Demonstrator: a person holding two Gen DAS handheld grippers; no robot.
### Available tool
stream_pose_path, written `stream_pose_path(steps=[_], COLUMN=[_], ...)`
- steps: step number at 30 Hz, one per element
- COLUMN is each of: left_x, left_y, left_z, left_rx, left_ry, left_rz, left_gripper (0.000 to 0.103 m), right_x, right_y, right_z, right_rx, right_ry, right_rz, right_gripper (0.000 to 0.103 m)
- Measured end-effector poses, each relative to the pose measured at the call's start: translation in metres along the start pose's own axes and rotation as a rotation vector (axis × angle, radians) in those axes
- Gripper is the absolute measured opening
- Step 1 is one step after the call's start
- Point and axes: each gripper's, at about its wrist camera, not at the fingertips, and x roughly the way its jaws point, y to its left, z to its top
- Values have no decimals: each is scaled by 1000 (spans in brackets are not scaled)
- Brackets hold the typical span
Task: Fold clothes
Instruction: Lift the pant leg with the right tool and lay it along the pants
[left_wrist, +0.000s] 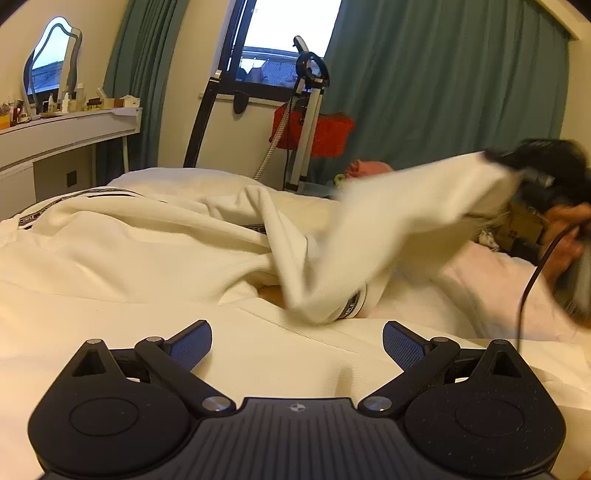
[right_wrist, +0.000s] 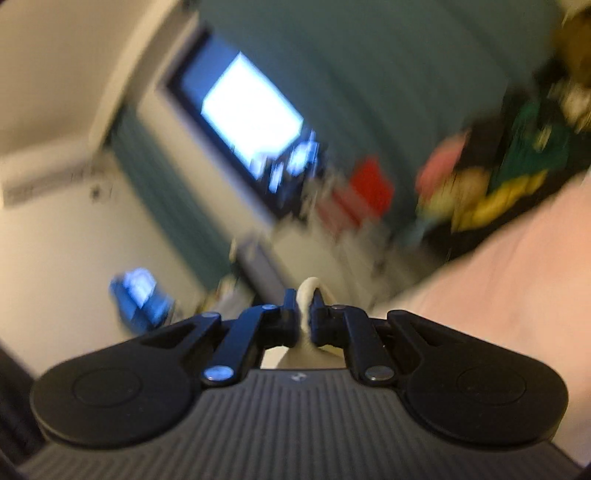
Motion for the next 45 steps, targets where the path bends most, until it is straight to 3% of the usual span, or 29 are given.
stream_pose_path(steps=[5, 9, 13, 21, 24, 26, 29, 32, 38, 42, 45], left_x=[1, 6, 12, 3, -10, -19, -31, -34, -12, 11, 18], left_y=[-6, -12, -14, -7, -5, -4, -2, -3, 2, 7, 10], left_z=[-5, -8, -9, -2, 2, 4, 8, 14, 21, 24, 24], left_rx=[23, 49, 37, 4, -2, -10, -33, -29, 3, 10, 2], left_ry=[13, 14, 21, -36, -60, -62, -62, -78, -66, -54, -35], left_rz=[-12, -7, -7, 33, 47, 44, 15, 46, 60, 59, 51], left_gripper=[100, 100, 100, 99, 99, 99, 99, 99, 99, 99, 99], right_x=[-62, -98, -124, -168, -181, -176, -144, -92, 24, 72, 101], right_y=[-4, -7, 13, 97, 119, 124, 105, 51, -104, -183, -205], right_z=[50, 61, 56, 45, 55, 69, 95, 115, 105, 86, 73], right_rx=[-46, -56, -127, -335, -361, -387, -413, -377, -317, -240, -297], right_ry=[-280, -441, -500, -590, -630, -637, -560, -428, -75, 19, 79], right_rz=[-172, -254, -278, -215, -257, -334, -486, -648, -960, -1026, -999], right_gripper=[9, 9, 9, 9, 9, 9, 9, 9, 9, 9, 9])
